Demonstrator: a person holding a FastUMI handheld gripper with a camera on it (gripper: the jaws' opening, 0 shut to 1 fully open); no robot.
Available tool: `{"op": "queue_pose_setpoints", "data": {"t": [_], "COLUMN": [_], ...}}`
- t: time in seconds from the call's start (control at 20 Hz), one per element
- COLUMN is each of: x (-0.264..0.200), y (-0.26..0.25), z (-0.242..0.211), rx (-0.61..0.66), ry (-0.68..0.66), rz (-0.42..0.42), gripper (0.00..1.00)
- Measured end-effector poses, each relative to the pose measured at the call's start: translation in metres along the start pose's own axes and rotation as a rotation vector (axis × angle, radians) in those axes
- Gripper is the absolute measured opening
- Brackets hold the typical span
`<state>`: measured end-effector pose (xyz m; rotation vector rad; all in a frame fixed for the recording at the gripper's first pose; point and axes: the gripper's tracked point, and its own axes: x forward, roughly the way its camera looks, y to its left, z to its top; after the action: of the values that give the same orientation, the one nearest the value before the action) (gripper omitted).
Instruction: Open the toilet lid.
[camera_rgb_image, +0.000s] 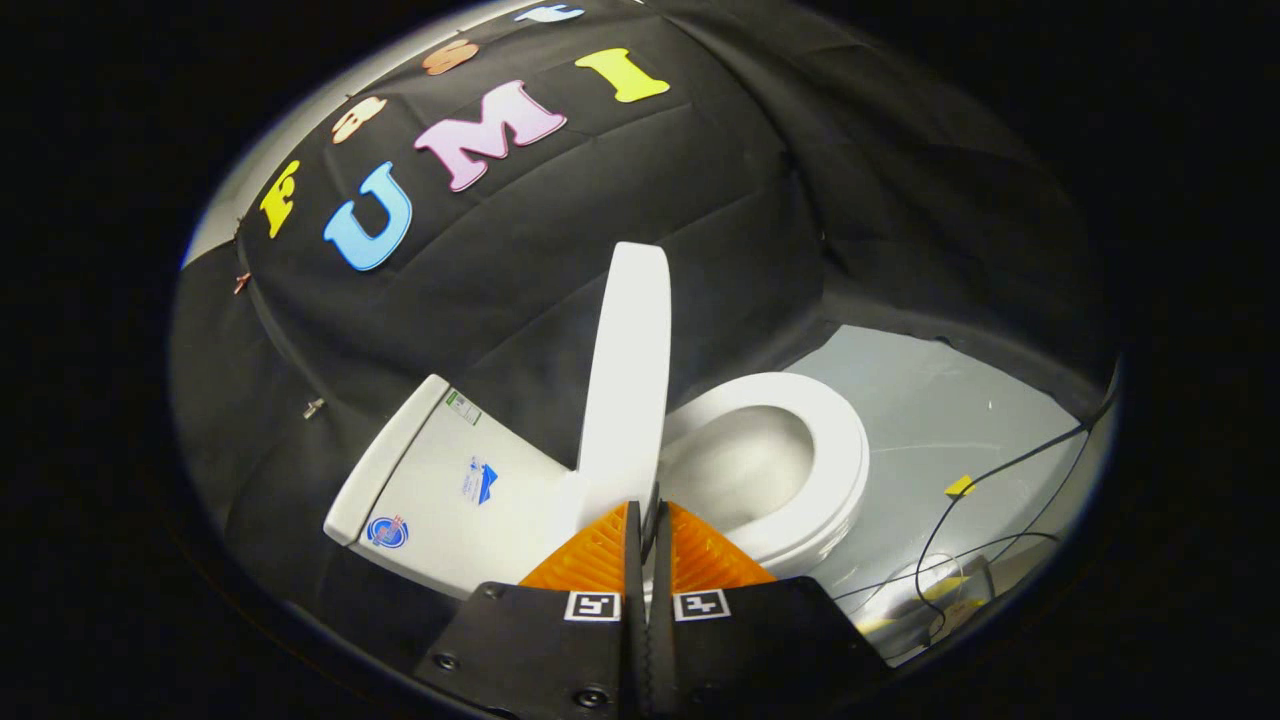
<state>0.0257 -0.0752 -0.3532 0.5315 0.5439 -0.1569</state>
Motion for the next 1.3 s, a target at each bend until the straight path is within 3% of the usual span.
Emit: {"op": "queue_pose_setpoints", "data": {"t": [0.8,1.3], "x": [-0.010,0.002], "y": [0.153,0.211], "z": [-0.026,-0.060], "rx": [-0.395,-0.521], "ry": [-0.051,-0.020], "rz": [0.071,0.154], "gripper": [0.05,0.05]}}
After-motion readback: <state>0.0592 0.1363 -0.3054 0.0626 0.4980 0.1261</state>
